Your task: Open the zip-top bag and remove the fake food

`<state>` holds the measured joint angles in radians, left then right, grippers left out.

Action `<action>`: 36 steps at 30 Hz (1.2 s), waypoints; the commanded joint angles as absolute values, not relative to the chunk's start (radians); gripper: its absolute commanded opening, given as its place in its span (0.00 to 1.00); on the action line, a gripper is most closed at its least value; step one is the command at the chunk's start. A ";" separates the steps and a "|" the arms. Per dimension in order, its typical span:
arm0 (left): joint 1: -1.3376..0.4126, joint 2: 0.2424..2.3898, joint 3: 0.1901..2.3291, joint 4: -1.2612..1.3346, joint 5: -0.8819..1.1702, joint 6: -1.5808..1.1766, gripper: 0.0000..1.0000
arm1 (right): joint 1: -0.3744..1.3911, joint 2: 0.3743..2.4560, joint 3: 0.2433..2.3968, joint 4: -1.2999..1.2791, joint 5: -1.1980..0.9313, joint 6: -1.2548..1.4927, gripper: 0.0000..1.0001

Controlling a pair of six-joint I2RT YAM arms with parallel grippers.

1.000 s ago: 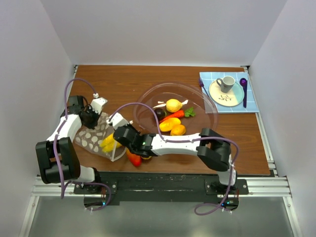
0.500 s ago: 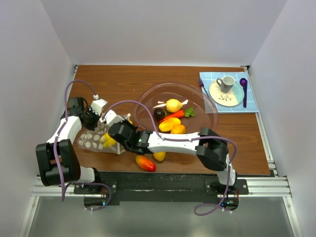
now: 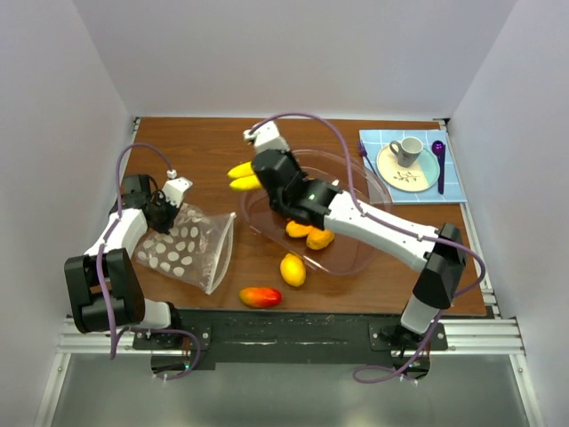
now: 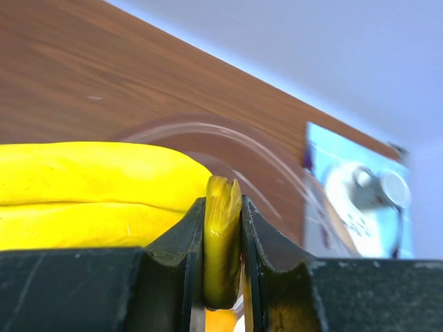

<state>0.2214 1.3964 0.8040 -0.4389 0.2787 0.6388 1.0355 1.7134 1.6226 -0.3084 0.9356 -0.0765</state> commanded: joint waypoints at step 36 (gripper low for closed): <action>0.189 1.382 1.189 -0.632 0.396 0.425 1.00 | 1.494 1.455 1.029 -0.351 0.339 0.120 0.99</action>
